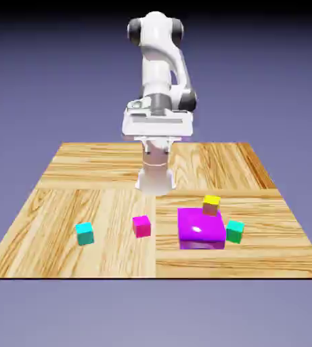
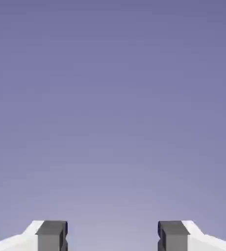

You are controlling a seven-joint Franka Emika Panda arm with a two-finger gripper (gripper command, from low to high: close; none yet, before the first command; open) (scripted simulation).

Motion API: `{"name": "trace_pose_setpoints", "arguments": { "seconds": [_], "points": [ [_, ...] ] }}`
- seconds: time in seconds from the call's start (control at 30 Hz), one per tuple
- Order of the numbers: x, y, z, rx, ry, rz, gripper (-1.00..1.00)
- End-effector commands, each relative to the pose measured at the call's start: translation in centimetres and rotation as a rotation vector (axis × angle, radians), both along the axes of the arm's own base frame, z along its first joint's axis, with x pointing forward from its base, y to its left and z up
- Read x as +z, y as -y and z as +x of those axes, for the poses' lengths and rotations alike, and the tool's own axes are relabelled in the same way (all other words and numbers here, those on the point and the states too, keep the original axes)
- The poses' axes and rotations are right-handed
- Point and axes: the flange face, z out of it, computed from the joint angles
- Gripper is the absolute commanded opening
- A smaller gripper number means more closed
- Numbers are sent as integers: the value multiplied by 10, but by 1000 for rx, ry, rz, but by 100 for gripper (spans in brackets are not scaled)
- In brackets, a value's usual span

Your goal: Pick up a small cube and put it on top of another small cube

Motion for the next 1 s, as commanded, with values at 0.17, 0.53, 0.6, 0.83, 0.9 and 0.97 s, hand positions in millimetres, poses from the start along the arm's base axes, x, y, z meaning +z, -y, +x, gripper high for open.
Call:
{"name": "trace_pose_setpoints", "arguments": {
  "seconds": [0.17, 0.53, 0.6, 0.83, 0.9, 0.97],
  "points": [
    [-124, 30, -16, 79, -366, -99, 0],
    [-255, 51, -67, 210, -721, -72, 0],
    [-270, 51, -67, 210, -721, -72, 0],
    [-303, 50, -70, 213, -721, -70, -100],
    [-286, 51, -68, 211, -721, -72, -100],
    [-270, 51, -67, 210, -721, -72, -100]
  ]
}}
